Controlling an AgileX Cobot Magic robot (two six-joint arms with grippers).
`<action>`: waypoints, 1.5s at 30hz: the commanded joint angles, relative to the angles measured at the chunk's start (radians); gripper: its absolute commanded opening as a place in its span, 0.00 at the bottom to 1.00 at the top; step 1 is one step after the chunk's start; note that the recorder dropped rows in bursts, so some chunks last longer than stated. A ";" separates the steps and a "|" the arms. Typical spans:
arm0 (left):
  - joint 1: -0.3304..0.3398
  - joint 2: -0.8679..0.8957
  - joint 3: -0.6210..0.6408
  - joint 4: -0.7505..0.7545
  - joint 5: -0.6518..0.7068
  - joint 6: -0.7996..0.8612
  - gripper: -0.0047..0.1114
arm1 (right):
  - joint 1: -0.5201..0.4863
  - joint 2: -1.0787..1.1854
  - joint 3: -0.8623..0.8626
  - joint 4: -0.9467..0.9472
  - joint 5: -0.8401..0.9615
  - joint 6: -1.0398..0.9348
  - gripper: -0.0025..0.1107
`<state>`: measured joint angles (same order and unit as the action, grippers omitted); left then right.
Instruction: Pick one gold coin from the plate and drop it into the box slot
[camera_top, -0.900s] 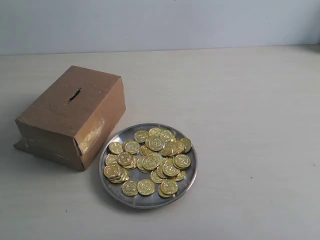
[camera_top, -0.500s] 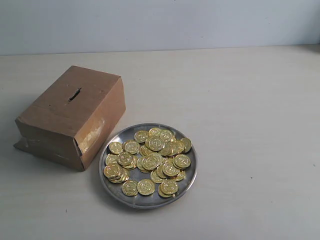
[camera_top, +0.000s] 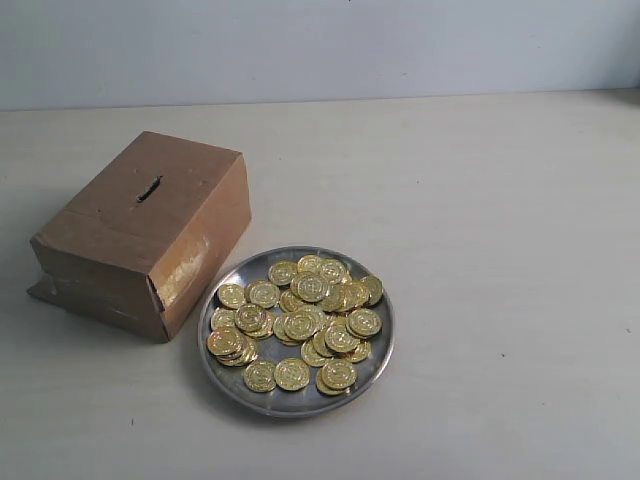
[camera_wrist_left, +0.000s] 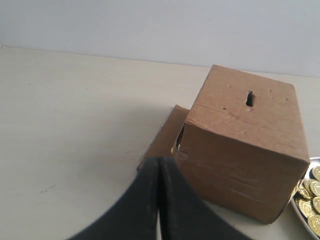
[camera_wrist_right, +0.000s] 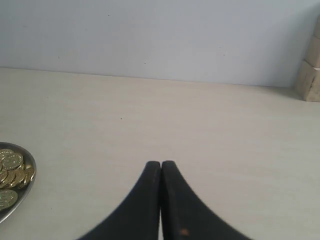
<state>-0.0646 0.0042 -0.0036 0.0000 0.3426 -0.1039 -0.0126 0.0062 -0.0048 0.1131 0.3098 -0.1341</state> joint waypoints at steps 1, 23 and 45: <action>-0.005 -0.004 0.004 0.000 -0.008 -0.003 0.04 | 0.001 -0.006 0.005 -0.008 -0.012 0.005 0.02; -0.005 -0.004 0.004 0.000 -0.008 -0.003 0.04 | 0.001 -0.006 0.005 0.271 -0.162 0.004 0.02; -0.005 -0.004 0.004 0.000 -0.008 -0.003 0.04 | 0.001 -0.006 0.004 0.854 -0.230 0.003 0.02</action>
<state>-0.0646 0.0042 -0.0036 0.0000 0.3426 -0.1039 -0.0126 0.0062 -0.0048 0.9489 0.0557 -0.1280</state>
